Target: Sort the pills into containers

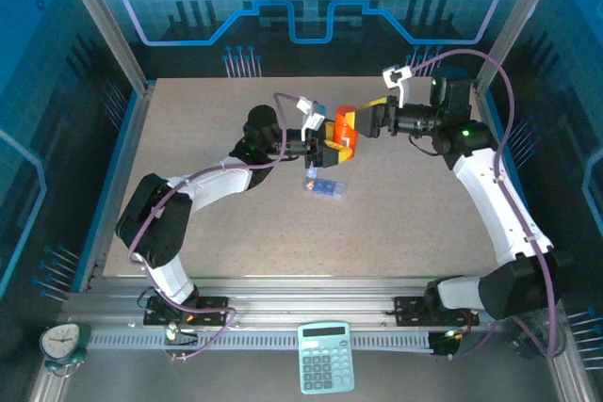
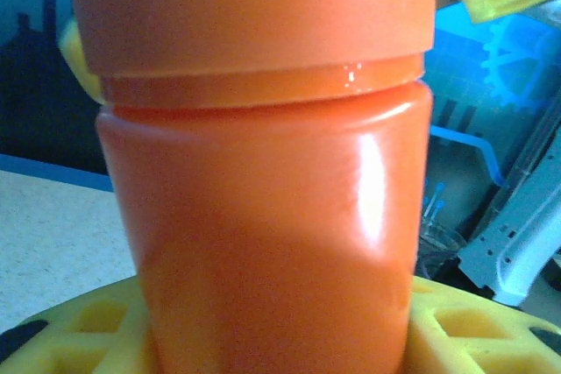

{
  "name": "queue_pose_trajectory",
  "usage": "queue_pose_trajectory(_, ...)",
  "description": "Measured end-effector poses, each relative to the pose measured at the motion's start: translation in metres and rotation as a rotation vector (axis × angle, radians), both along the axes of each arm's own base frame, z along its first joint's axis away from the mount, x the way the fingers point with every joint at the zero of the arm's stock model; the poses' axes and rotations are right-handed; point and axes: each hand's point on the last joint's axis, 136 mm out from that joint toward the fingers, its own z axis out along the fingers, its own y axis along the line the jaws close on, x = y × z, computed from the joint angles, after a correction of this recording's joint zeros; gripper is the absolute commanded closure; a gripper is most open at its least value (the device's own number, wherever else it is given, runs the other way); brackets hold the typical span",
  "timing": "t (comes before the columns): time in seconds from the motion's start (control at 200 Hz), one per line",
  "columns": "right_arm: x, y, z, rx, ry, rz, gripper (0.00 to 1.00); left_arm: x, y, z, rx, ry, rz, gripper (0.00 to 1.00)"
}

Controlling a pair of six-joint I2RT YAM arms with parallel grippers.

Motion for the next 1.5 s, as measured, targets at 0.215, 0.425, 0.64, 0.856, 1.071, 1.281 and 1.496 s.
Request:
queue_pose_trajectory(0.215,-0.005,0.012,0.011,0.008,-0.036,0.06,0.16,-0.004,-0.002,-0.009,0.013,0.058,-0.044,1.0)
queue_pose_trajectory(0.425,-0.001,0.021,0.0,-0.005,-0.015,0.087,0.2,-0.007,-0.002,-0.007,0.012,0.057,-0.06,1.0)
queue_pose_trajectory(0.64,-0.003,0.023,-0.006,-0.019,-0.004,0.101,0.38,-0.008,-0.002,-0.007,0.011,0.058,-0.067,1.0)
queue_pose_trajectory(0.856,-0.003,0.023,-0.007,-0.026,-0.004,0.098,0.64,-0.01,-0.002,-0.005,0.012,0.066,-0.081,1.0)
queue_pose_trajectory(1.071,-0.003,0.025,-0.01,-0.052,-0.019,0.068,0.72,-0.008,-0.002,-0.007,0.018,0.048,-0.07,1.0)
queue_pose_trajectory(1.281,-0.002,0.029,-0.022,-0.104,-0.071,-0.045,0.75,-0.006,-0.002,-0.02,0.043,0.008,0.022,1.0)
queue_pose_trajectory(1.496,0.003,0.026,-0.043,-0.113,-0.083,-0.203,0.76,0.003,-0.006,-0.045,0.11,-0.019,0.196,1.0)
